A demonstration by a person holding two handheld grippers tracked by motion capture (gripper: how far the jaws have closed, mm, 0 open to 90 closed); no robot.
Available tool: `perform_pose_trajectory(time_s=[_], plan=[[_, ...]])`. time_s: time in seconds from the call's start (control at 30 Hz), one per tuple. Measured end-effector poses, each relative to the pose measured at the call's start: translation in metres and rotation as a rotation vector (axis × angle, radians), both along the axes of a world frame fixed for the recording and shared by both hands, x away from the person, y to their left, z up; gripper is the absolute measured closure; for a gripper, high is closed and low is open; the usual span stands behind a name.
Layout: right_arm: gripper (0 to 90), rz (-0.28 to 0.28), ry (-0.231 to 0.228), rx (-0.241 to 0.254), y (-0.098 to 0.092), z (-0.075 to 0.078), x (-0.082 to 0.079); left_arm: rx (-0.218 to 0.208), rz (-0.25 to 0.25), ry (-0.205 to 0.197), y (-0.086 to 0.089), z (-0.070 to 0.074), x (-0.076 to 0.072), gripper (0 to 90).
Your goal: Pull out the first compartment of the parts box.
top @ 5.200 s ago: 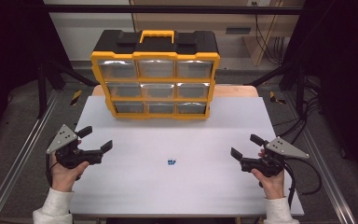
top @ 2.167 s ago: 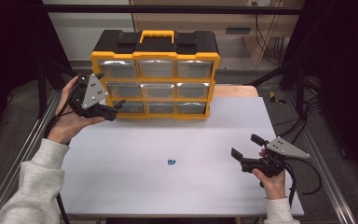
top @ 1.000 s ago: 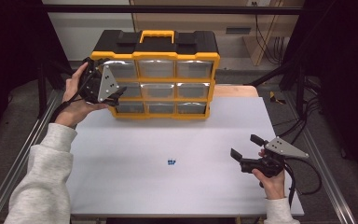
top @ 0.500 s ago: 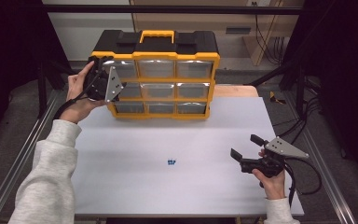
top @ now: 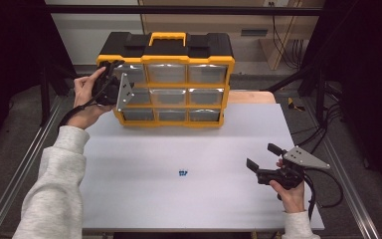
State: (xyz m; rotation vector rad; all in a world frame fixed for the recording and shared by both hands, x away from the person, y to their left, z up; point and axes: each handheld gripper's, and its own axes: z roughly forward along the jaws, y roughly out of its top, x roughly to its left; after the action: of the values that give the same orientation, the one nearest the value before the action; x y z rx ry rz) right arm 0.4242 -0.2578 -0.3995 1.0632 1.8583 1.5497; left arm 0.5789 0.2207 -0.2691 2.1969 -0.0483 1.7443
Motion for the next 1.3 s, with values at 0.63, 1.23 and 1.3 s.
perform_pose_trajectory(time_s=[0.63, 1.23, 1.3], plan=[[4.0, 0.003, 0.0, -0.004, 0.0, -0.001, 0.0, 0.03, 0.007, -0.058, 0.002, -0.004, 0.009, 46.8], [4.0, 0.001, 0.002, -0.003, 0.001, -0.001, 0.0, 0.119, 0.011, -0.129, 0.003, -0.012, 0.009, 59.7], [4.0, 0.001, 0.002, -0.004, 0.001, -0.001, 0.0, 0.123, 0.013, -0.133, 0.003, -0.012, 0.009, 62.3]])
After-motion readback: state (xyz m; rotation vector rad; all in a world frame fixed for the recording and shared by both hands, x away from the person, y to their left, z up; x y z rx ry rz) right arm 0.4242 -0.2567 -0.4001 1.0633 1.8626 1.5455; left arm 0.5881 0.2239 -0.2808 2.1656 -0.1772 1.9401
